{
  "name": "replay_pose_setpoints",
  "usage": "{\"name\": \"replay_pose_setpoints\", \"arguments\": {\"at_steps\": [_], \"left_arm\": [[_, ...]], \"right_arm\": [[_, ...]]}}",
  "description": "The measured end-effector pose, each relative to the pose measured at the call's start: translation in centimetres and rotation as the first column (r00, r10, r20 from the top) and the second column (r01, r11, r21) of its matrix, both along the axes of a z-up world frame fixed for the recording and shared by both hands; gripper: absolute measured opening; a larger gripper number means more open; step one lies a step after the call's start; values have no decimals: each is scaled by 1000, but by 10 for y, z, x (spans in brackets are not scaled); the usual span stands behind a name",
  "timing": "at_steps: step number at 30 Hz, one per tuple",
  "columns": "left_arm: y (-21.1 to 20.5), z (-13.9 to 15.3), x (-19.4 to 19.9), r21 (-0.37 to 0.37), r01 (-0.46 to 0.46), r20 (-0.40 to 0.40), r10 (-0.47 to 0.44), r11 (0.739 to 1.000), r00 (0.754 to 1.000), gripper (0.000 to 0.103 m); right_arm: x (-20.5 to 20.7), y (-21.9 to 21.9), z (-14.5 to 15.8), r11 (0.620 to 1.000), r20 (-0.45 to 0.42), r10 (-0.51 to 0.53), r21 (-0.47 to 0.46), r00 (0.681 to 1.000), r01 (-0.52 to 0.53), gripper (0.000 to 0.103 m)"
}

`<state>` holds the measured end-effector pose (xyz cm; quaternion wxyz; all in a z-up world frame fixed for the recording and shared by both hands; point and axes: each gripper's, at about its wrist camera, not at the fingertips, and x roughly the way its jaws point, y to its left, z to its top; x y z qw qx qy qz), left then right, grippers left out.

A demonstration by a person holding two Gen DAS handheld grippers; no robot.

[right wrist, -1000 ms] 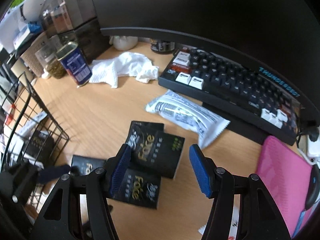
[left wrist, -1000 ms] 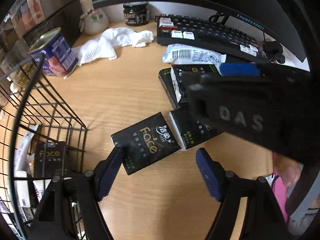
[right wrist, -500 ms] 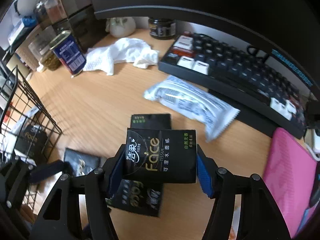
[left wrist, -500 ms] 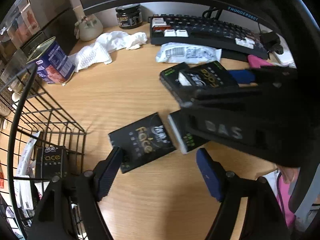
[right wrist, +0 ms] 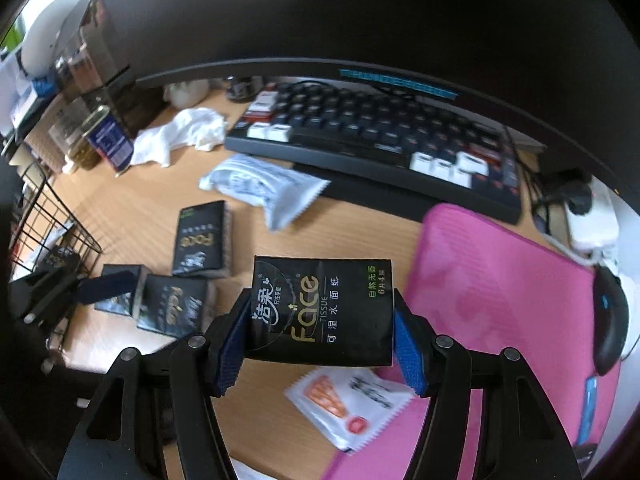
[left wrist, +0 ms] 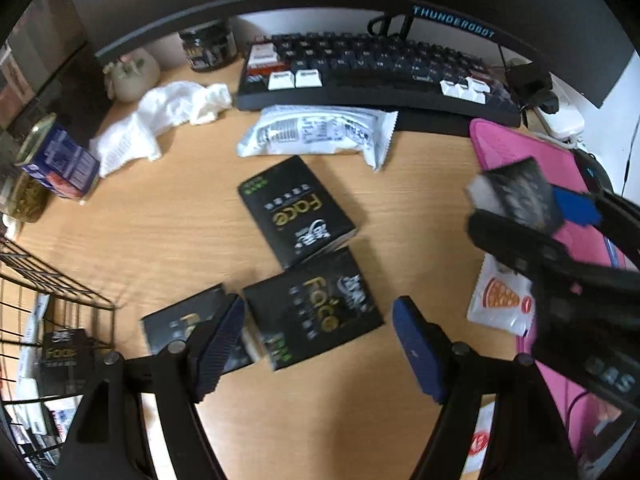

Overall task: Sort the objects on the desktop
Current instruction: 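Grasp a Face pack with the right tool while left tool grasps another Face pack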

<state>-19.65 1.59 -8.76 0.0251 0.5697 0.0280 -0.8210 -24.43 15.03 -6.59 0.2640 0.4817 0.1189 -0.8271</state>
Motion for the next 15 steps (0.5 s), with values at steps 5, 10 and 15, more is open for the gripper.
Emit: {"name": "replay_pose_setpoints", "arguments": {"at_steps": [5, 10, 15], "left_arm": [[1, -15, -10, 3, -20, 36, 20, 1000, 999, 79], [4, -13, -9, -3, -12, 22, 12, 1000, 1000, 70], [7, -8, -3, -13, 4, 13, -4, 1000, 1000, 69]], "right_arm": [[-4, 16, -5, 1000, 15, -16, -23, 1000, 17, 62], [-6, 21, -11, 999, 28, -18, -28, 999, 19, 62], [-3, 20, -10, 999, 26, -13, -30, 1000, 14, 62]]}}
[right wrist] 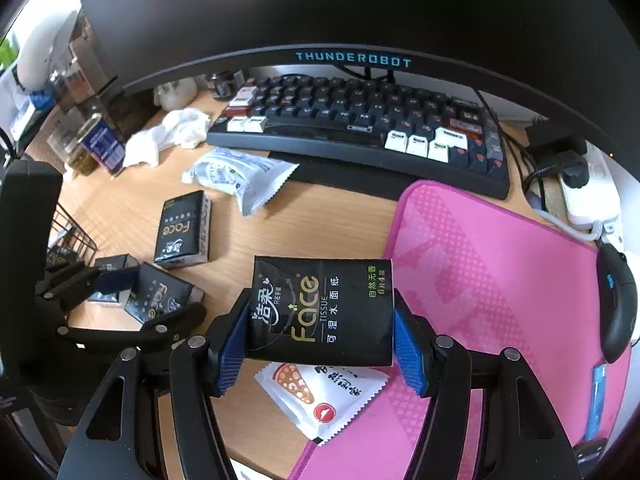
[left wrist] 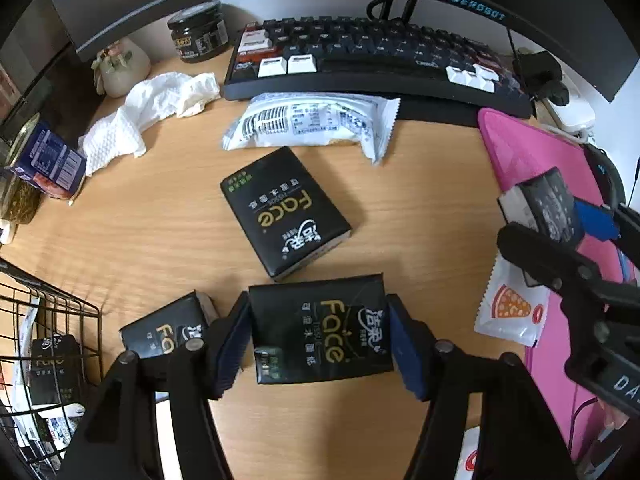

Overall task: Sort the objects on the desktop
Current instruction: 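Carry both Face packs over the wire basket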

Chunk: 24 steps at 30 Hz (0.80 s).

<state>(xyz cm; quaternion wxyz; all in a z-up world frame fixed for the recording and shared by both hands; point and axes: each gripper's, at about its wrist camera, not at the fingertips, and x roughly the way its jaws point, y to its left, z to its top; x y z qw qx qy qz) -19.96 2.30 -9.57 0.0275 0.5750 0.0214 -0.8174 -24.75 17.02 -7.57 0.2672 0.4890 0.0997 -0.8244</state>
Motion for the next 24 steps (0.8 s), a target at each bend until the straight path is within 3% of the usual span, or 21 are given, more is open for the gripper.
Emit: {"name": "replay_pose_setpoints", "arguments": {"at_steps": [6, 12, 24], "left_arm": [[0, 37, 22, 13, 14, -79, -13, 1000, 997, 69], [-8, 88, 53, -16, 15, -184, -18, 1000, 983, 69], [-84, 159, 140, -24, -142, -350, 125, 990, 929, 68]], "right_arm": [[11, -4, 16, 1000, -30, 2, -4, 1000, -2, 62], [38, -16, 57, 999, -105, 27, -31, 994, -31, 62], [116, -86, 144, 977, -250, 154, -105, 956, -185, 62]]}}
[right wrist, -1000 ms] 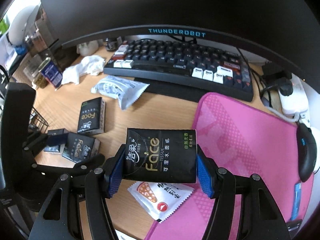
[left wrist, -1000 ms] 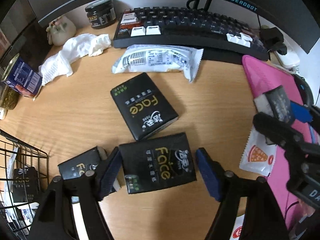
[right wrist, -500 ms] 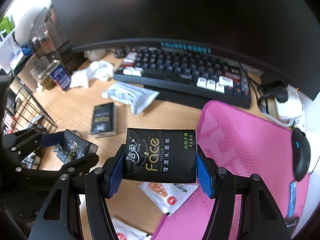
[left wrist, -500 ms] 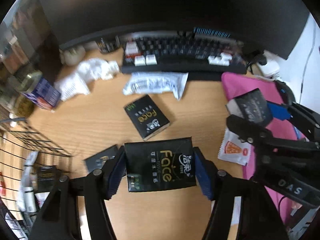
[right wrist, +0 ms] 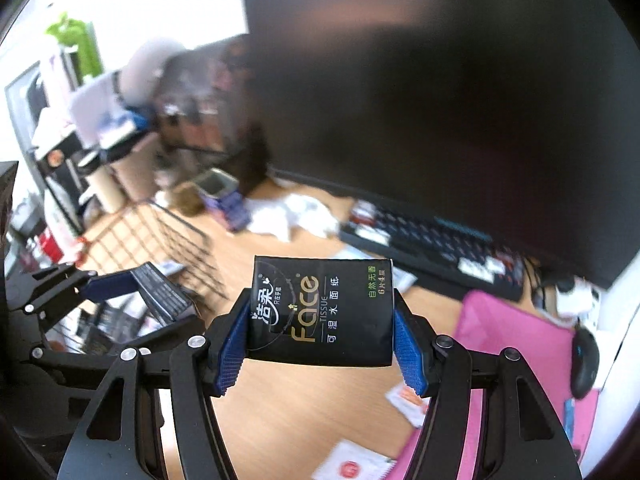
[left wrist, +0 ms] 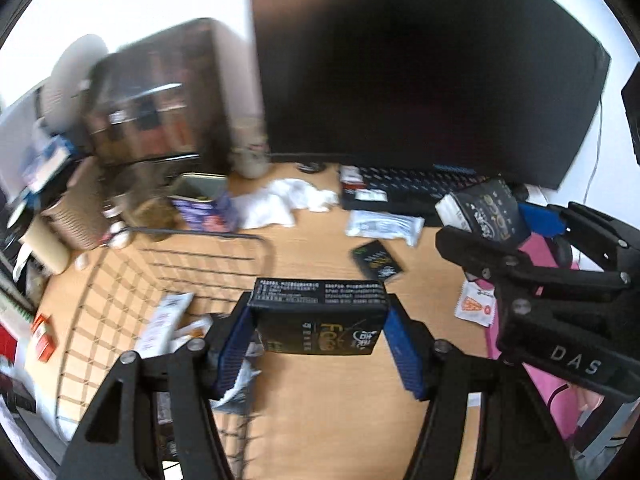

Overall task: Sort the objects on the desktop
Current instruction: 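Carry both Face packs over the wire basket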

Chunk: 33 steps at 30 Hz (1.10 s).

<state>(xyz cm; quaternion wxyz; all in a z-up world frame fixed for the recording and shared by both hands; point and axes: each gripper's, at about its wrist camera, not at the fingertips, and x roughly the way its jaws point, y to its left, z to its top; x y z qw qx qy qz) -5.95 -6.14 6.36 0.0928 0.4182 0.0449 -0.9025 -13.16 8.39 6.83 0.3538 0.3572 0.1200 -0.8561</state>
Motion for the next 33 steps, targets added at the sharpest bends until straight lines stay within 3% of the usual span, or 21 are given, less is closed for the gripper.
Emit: {"name": "replay_pose_setpoints", "arguments": {"at_steps": [8, 15, 25, 33], "left_arm": [[-76, 17, 59, -14, -160, -46, 159, 987, 986, 68], [-143, -4, 100, 44, -312, -24, 313, 949, 949, 68], [-152, -32, 85, 22, -313, 26, 313, 949, 950, 68], [-159, -54, 70, 14, -319, 81, 317, 948, 945, 68]], "right_arm": [[48, -75, 20, 988, -14, 149, -23, 989, -150, 62], [68, -146, -13, 963, 29, 262, 52, 965, -263, 62], [74, -180, -59, 938, 95, 331, 75, 939, -339, 62], [61, -182, -70, 947, 99, 296, 101, 950, -306, 62]]}}
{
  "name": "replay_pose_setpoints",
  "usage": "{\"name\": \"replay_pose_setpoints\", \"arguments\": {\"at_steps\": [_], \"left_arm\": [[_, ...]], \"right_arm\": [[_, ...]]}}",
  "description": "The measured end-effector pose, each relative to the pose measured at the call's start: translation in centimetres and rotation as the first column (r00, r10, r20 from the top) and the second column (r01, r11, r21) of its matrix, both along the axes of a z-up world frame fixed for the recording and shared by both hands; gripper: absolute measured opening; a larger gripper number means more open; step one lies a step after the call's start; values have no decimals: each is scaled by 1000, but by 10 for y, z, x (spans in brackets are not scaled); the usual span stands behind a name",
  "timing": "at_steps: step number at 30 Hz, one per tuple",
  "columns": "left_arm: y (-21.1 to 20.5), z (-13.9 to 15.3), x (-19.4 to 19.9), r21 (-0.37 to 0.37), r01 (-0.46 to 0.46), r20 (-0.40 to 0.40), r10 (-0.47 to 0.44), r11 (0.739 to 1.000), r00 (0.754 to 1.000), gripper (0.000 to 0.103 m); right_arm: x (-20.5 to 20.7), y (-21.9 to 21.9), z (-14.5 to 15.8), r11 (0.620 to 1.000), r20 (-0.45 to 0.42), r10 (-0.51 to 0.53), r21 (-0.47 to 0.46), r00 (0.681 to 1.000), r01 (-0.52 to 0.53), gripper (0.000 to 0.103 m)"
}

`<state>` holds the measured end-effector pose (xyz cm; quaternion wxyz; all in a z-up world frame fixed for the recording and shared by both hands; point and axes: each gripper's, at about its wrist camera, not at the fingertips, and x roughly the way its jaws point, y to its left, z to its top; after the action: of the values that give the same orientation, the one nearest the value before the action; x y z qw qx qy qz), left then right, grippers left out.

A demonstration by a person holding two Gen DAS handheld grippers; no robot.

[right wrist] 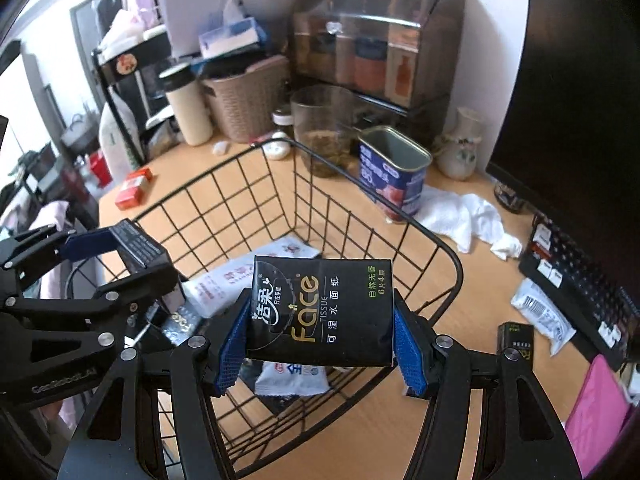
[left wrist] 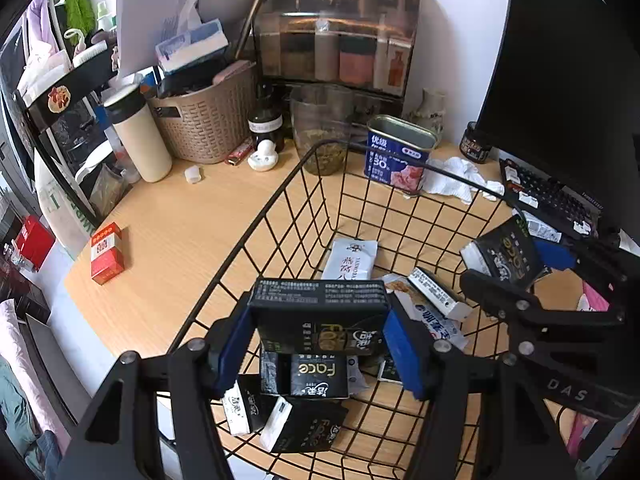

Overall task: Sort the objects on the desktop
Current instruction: 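Open both tools to drop the Face packs into the basket, then move both tools back over the remaining Face packs on the desk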

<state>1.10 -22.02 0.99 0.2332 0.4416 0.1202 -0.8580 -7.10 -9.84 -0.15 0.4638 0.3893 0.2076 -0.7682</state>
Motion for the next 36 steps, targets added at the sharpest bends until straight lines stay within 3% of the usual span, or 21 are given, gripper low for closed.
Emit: {"name": "replay_pose_setpoints", "arguments": {"at_steps": [11, 20, 36], "left_arm": [[1, -1, 0, -3, 3, 7, -3, 1000, 1000, 68], [7, 3, 1, -67, -4, 12, 5, 998, 1000, 69], [13, 9, 2, -49, 22, 5, -22, 999, 1000, 70]], "right_arm": [[2, -1, 1, 1000, 5, 10, -1, 1000, -10, 62], [8, 1, 4, 1000, -36, 0, -3, 999, 0, 63], [7, 7, 13, 1000, -23, 3, -26, 1000, -4, 63]]}}
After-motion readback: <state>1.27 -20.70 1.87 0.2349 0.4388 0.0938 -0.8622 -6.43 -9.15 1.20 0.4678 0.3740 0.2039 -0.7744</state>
